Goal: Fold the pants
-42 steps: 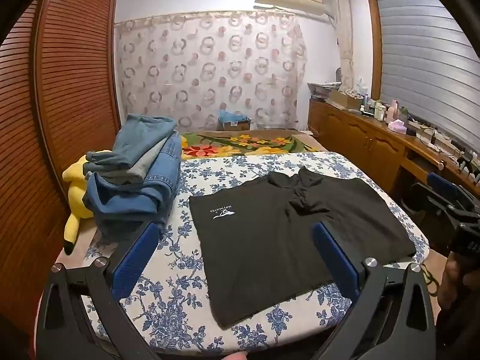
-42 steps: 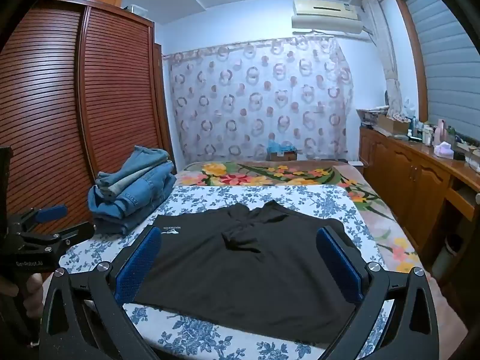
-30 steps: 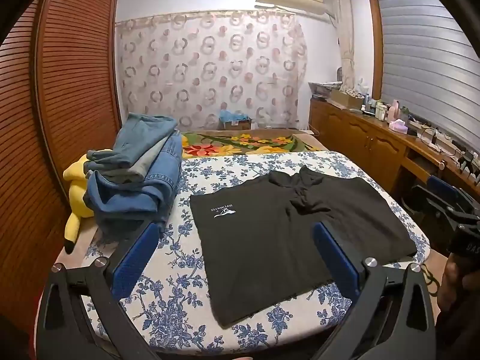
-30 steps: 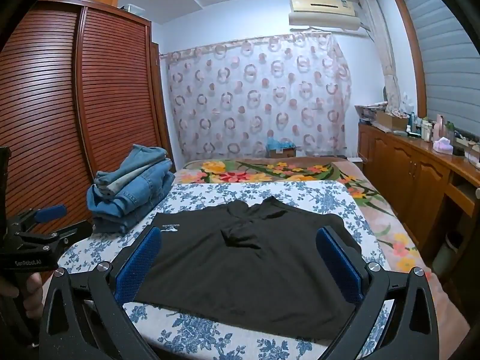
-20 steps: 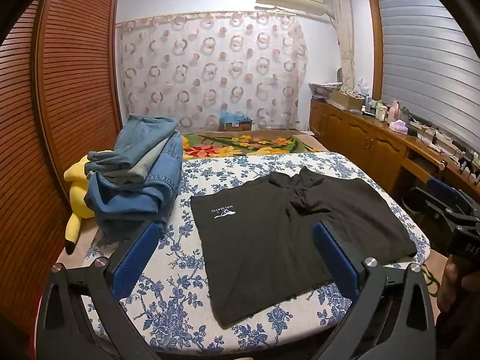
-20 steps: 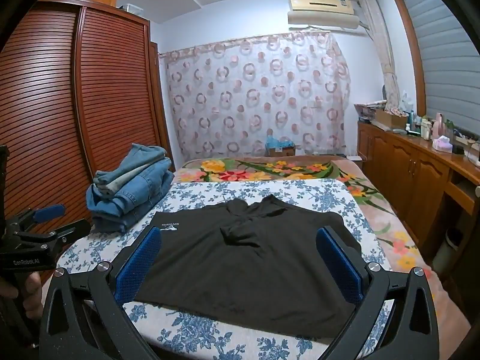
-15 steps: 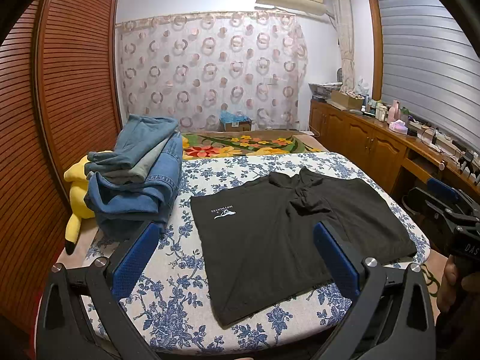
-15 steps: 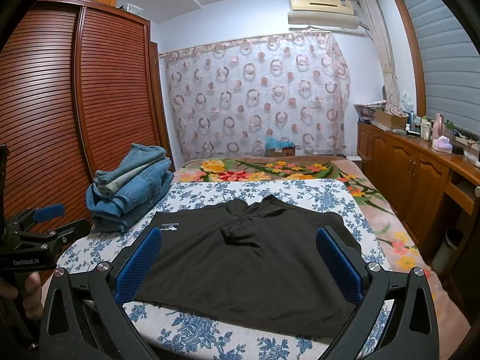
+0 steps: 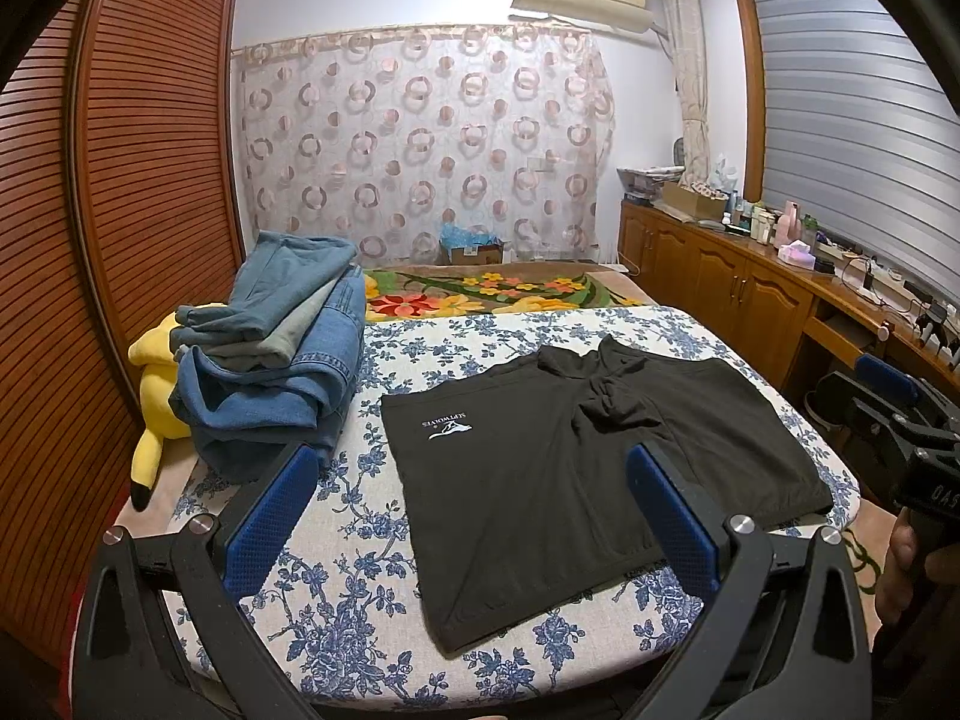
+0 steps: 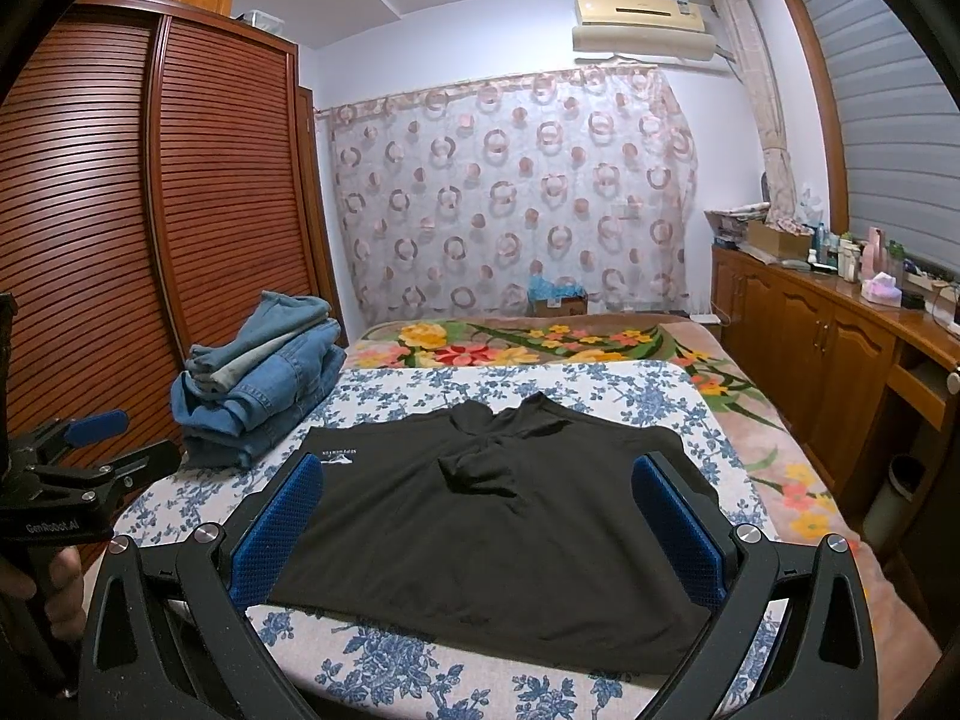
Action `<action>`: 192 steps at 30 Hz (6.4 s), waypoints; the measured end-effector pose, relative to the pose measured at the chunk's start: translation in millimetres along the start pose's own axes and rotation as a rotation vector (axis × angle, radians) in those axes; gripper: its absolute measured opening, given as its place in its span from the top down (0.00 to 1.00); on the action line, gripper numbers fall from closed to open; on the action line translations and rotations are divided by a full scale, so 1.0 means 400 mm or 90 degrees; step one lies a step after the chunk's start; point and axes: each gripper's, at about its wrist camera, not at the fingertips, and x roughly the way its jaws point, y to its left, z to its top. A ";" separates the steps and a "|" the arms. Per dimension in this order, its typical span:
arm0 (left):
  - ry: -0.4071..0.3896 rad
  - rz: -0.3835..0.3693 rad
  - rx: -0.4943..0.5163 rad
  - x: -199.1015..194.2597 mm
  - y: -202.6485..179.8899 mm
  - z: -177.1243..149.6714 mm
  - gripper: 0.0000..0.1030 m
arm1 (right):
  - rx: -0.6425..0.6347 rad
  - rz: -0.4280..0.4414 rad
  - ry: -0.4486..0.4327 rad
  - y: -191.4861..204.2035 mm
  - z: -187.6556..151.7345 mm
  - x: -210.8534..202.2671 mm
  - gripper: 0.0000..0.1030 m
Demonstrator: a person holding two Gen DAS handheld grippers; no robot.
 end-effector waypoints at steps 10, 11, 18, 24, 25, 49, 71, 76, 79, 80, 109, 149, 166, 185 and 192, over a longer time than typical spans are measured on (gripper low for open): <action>-0.001 -0.001 0.001 0.000 0.000 0.000 0.00 | 0.001 0.001 -0.002 -0.001 -0.001 -0.001 0.00; -0.002 -0.001 0.000 0.000 0.000 0.000 0.00 | 0.000 0.001 -0.002 0.000 -0.001 -0.001 0.00; -0.001 0.000 0.000 0.000 0.000 0.000 0.00 | 0.001 0.002 -0.003 -0.002 -0.001 0.000 0.00; -0.003 -0.001 0.001 -0.001 -0.001 -0.001 0.00 | 0.001 0.000 -0.003 0.000 0.002 -0.004 0.00; -0.003 -0.001 0.001 0.000 -0.001 0.000 0.00 | 0.001 0.000 -0.003 0.000 0.002 -0.004 0.00; -0.005 -0.001 0.002 -0.017 0.007 0.027 0.00 | 0.001 0.000 -0.004 0.003 0.000 -0.002 0.00; 0.059 -0.002 -0.003 0.099 0.012 -0.023 0.00 | 0.010 -0.018 0.041 -0.021 0.002 0.036 0.00; 0.064 -0.006 0.013 0.111 0.002 -0.026 0.00 | 0.008 -0.022 0.045 -0.025 0.005 0.038 0.00; 0.066 -0.006 0.027 0.124 -0.008 -0.026 0.00 | 0.003 -0.024 0.048 -0.030 -0.002 0.046 0.00; 0.068 -0.005 0.031 0.132 -0.012 -0.024 0.00 | 0.001 -0.025 0.050 -0.032 -0.002 0.051 0.00; 0.109 -0.062 0.113 0.347 -0.165 0.074 0.00 | -0.012 -0.063 0.121 -0.132 0.045 0.198 0.16; 0.292 -0.119 0.189 0.591 -0.258 0.042 0.00 | -0.026 0.016 0.238 -0.216 0.199 0.301 0.97; 0.280 -0.108 0.162 0.563 -0.194 0.032 0.00 | -0.025 0.118 0.247 -0.140 0.169 0.248 0.87; 0.302 -0.126 0.137 0.572 -0.143 -0.007 0.00 | -0.043 0.133 0.326 -0.098 0.121 0.323 0.65; 0.283 -0.135 0.133 0.566 -0.136 -0.016 0.00 | -0.017 0.179 0.296 -0.119 0.166 0.317 0.65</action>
